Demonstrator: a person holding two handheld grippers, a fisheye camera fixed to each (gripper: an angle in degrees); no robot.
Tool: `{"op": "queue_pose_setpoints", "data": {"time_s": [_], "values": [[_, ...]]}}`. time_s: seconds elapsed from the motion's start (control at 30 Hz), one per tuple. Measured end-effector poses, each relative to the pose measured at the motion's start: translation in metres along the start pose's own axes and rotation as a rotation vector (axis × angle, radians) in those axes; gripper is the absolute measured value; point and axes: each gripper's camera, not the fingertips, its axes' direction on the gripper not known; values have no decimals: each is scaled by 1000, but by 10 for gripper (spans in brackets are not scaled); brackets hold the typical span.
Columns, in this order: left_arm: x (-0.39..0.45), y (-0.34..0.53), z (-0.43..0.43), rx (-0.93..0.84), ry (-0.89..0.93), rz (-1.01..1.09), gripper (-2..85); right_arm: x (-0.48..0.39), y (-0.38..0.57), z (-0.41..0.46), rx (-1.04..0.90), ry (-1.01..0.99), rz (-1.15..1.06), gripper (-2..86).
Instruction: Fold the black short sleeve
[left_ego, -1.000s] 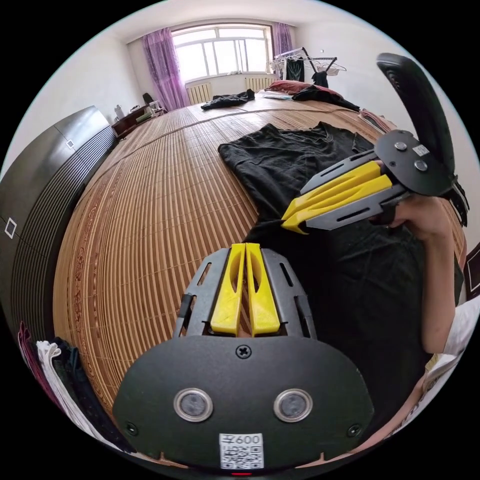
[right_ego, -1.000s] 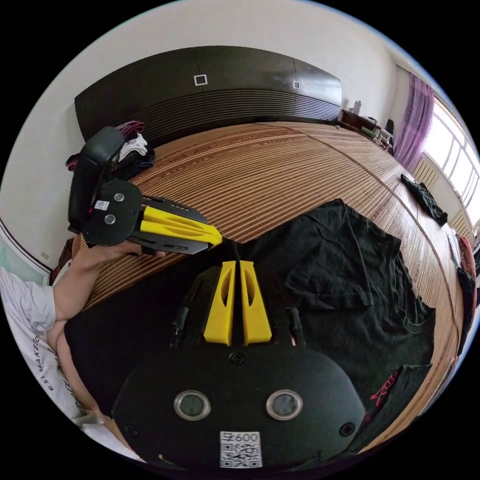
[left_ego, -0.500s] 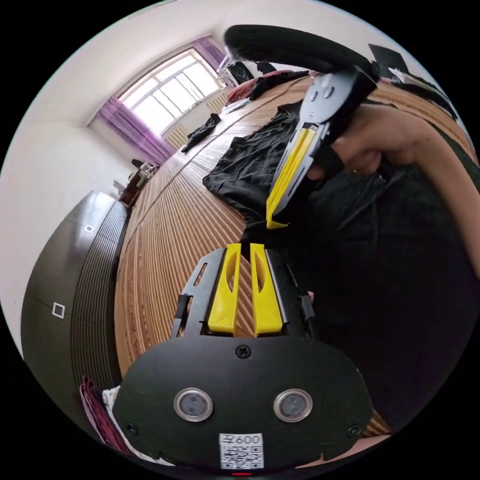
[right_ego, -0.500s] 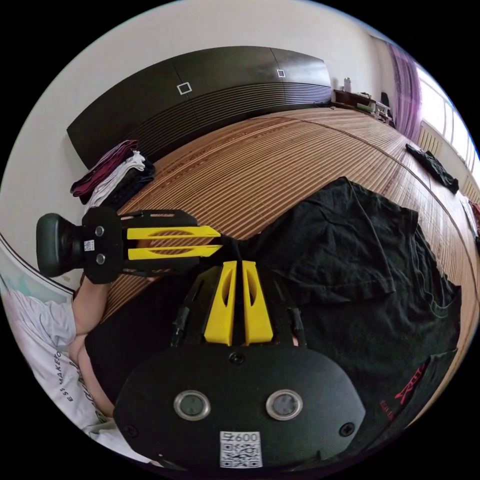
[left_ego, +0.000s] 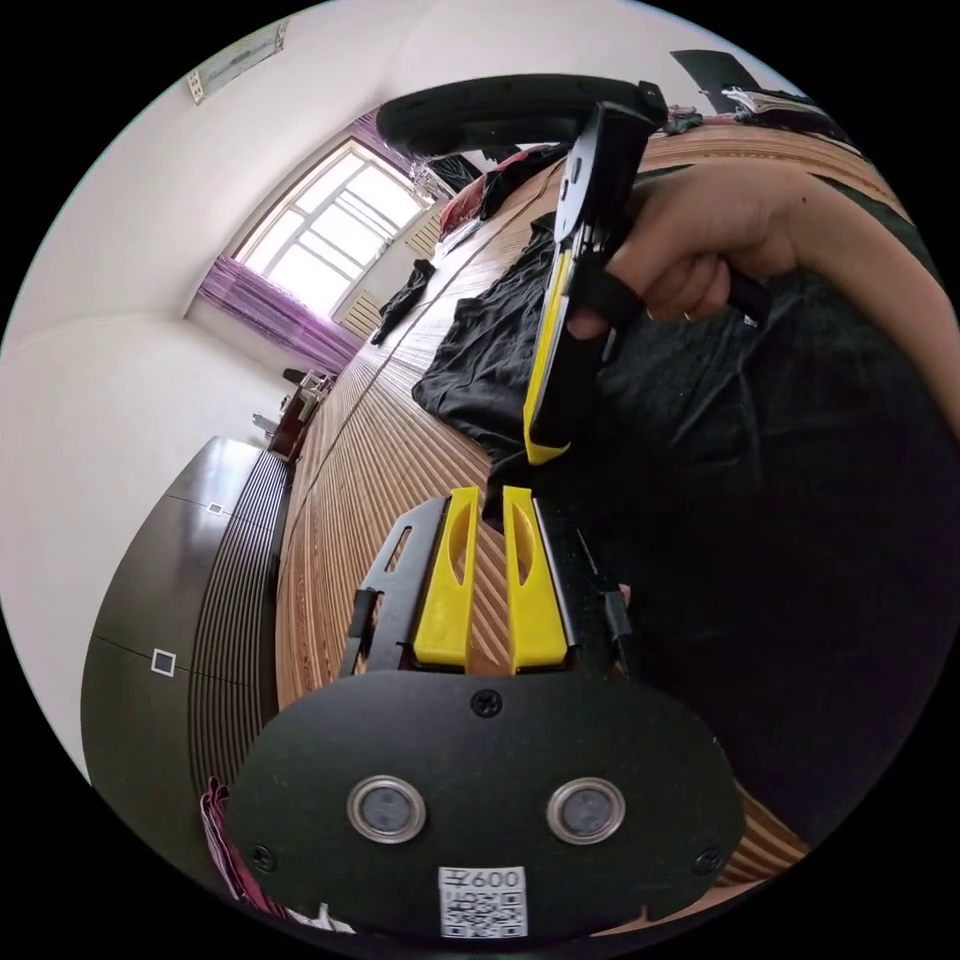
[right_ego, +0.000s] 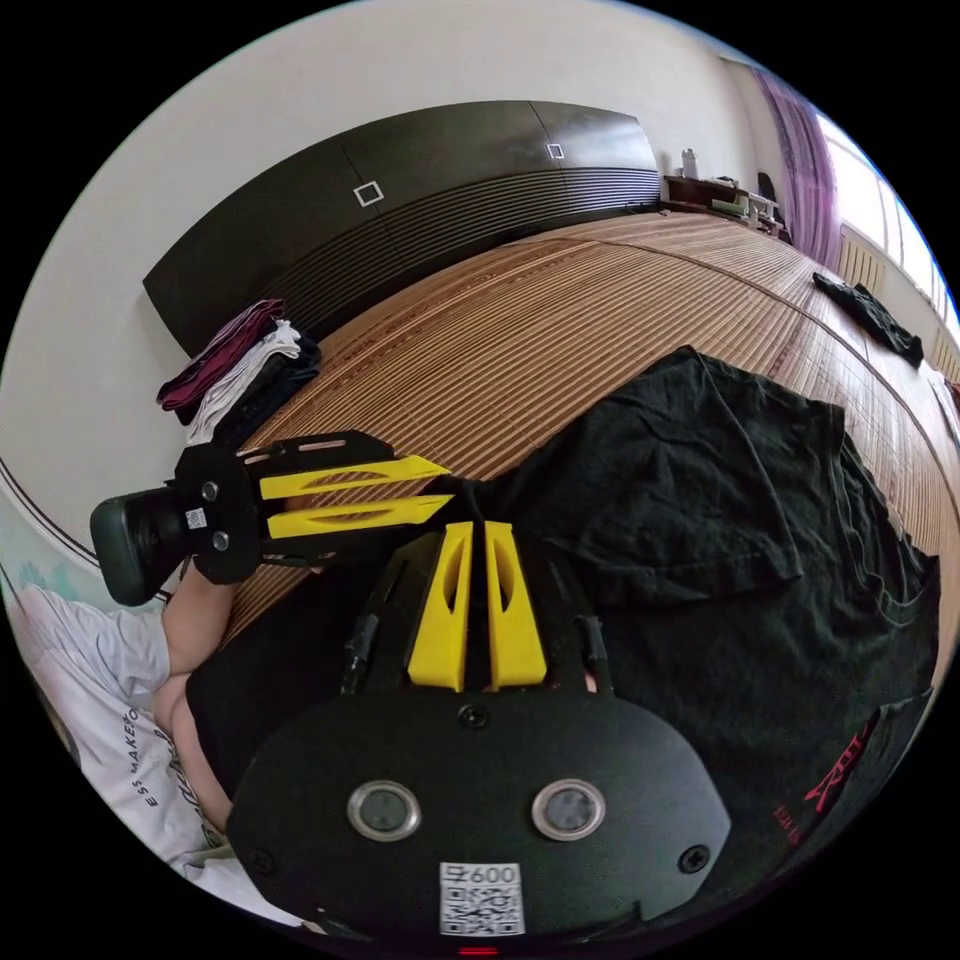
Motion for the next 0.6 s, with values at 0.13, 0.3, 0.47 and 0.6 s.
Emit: {"op": "queue_pose_setpoints", "data": {"time_s": [0.13,0.3,0.47,0.6], "values": [[4,8,30,-32,-20,32,19,7,-17,-24,32,-47,1,-8],[-1,17,54,-44,-27,48,21,44,-17,-92,324,-117,178,-8],[-11,26,80,-47,-31,75,19,46,-51,-96,387,-98,258,-9],[-18,31,93,-47,-46,86,17,15,-133,-14,-32,-71,49,-8]]}}
